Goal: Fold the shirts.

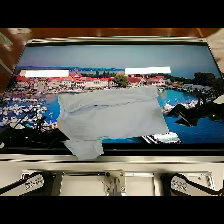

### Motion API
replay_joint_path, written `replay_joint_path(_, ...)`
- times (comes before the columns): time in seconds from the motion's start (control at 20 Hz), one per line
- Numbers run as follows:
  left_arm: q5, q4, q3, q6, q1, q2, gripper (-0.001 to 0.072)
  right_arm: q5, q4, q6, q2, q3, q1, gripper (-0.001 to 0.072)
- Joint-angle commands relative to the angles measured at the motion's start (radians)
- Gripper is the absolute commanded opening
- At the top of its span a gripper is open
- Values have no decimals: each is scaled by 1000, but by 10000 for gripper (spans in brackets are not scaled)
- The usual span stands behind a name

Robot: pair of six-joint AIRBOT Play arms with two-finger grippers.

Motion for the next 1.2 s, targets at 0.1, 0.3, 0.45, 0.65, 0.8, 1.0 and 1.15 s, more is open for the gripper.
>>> replay_joint_path(0.1,12,-147,-3,2,-69,-27,37,-30,-123,38,1,-3,3,667)
replay_joint_path(0.3,-74,-161,10,39,-69,-5,36,-26,-120,39,-8,-12,-54,669)
replay_joint_path(0.45,-76,-161,10,39,-69,38,36,-40,-80,24,-32,-90,-72,669)
replay_joint_path(0.65,-77,-177,10,39,-69,106,36,-159,11,6,-68,-192,-72,668)
replay_joint_path(0.8,-76,-224,10,44,-69,145,36,-226,139,-31,-92,-232,-59,667)
replay_joint_path(1.0,-79,-259,10,57,-69,158,36,-334,137,-35,-95,-271,55,554)
replay_joint_path(1.15,-129,-261,53,58,-69,161,35,-314,157,-70,-84,-245,85,53)
